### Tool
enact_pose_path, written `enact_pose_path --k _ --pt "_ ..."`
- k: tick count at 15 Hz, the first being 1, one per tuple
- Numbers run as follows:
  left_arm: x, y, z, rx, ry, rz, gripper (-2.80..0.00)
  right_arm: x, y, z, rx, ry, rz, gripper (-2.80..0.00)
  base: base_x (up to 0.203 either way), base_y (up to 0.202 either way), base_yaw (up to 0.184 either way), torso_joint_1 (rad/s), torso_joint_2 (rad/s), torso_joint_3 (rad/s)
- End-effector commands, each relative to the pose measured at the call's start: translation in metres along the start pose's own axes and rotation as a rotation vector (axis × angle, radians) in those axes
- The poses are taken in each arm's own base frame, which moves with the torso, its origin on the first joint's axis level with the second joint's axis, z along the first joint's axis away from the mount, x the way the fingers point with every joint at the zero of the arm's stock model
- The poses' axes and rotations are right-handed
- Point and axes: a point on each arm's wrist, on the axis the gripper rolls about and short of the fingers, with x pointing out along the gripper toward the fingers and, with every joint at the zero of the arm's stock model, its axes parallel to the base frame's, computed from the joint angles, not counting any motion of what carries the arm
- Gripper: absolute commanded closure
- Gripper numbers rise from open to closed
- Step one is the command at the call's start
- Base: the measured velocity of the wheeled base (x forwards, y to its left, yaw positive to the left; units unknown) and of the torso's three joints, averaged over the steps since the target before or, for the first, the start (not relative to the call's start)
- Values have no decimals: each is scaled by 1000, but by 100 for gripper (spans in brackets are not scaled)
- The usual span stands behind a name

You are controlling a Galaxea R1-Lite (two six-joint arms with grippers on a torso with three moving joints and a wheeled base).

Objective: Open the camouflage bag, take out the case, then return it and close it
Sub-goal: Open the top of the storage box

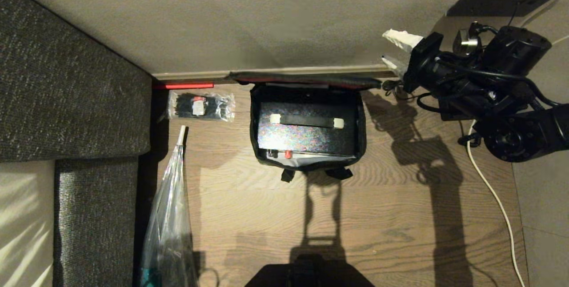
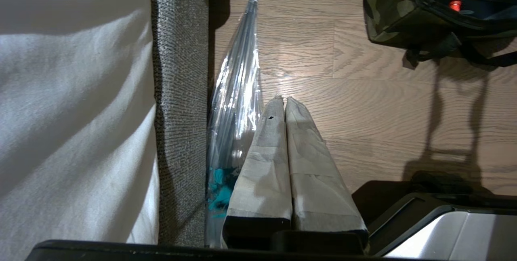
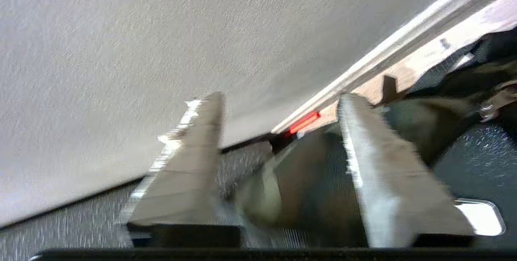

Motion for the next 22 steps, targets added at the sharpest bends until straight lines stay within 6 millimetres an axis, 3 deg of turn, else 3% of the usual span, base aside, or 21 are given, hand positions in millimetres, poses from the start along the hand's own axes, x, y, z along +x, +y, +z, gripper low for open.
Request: enact_pose_path --k 1,4,8,11,12,18,22 --pt "0 0 -1 0 2 0 0 0 -4 -3 20 35 -20 0 0 0 0 0 0 0" --pt "0 0 -1 0 3 0 0 -10 -26 -19 -27 231 -133 0 0 0 0 0 0 0" --pt "0 0 -1 0 1 0 0 -32 -79 -51 -326 468 -354 0 0 0 0 0 0 0" --pt "0 0 -1 0 3 0 0 -38 -95 -61 -425 519 -362 0 0 0 0 0 0 0" --pt "0 0 -1 0 1 0 0 -39 -97 -63 -441 530 -362 -280 0 0 0 0 0 0" --pt "0 0 -1 0 1 0 0 -41 -109 -72 -523 552 -336 -280 0 0 0 0 0 0" --pt "0 0 -1 0 3 0 0 -34 -110 -89 -516 549 -344 -280 0 0 0 0 0 0"
